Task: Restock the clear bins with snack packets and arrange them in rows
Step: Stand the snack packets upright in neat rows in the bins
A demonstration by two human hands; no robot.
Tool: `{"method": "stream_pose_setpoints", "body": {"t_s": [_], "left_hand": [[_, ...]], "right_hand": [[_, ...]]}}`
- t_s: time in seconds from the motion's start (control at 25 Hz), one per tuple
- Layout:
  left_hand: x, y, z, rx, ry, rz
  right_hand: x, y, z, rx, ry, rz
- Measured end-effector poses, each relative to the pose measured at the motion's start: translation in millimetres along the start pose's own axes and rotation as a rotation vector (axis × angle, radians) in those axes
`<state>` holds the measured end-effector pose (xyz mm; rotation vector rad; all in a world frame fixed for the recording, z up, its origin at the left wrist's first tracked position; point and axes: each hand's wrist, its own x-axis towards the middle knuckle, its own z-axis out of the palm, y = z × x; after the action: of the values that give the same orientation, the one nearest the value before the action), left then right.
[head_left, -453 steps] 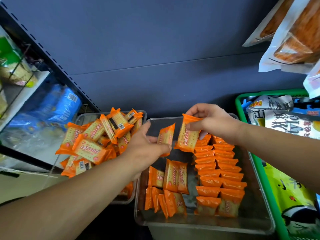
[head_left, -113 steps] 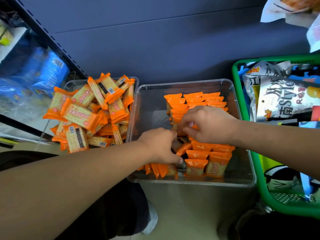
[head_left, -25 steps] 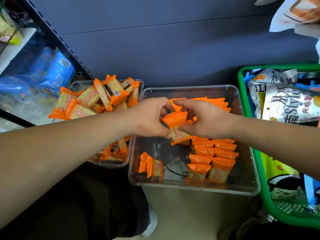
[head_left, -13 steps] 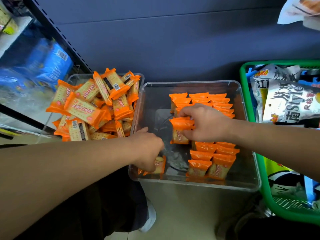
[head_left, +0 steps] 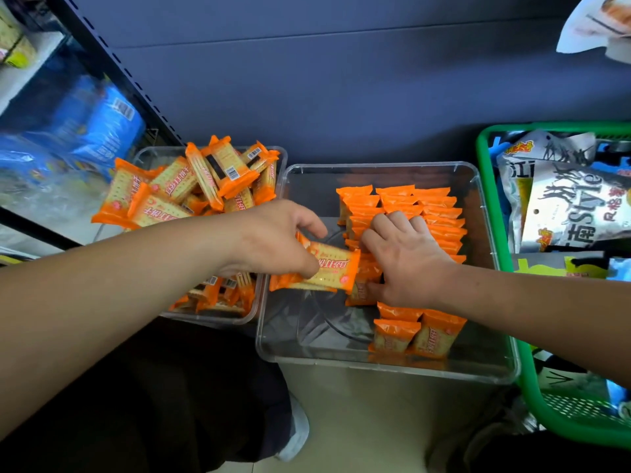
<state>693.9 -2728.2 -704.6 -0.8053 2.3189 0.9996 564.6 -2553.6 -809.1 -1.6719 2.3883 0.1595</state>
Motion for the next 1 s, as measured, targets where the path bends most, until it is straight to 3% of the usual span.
{"method": "stream_pose_setpoints", "body": {"t_s": [0.12,0.2,0.28,0.36,0.48,0.56,0.8,1.0], "left_hand": [[2,-4,-4,-0.078,-0.036,-0.029],[4,-7,-5,-0.172,-0.041,-0.035],[4,-6,-5,-0.290,-0.037,-0.034],[4,-3,-2,-0.444,-0.034,-0.013],[2,0,4,-0.559,-0.005,0.080],[1,1,7,-0.571,-0.024,0.124],[3,-2,4,-0.504,-0.003,0.129],[6,-1,6,-0.522,-0.001,0.117]], "right_hand": [[0,1,-2,0.037,-0.021,0.002],[1,8,-12,0.238,0.006,0.008],[1,15,-27,0.653,0.038,0.035],[0,19,-41,1.153,-0.033,0.062],[-3,13,-45,1.511,-0.090,0.081],[-5,9,-39,1.594,-0.051,0.087],[-7,22,-41,1.421,0.029,0.041],[-4,39,-48,1.498,-0.040,0.052]]}}
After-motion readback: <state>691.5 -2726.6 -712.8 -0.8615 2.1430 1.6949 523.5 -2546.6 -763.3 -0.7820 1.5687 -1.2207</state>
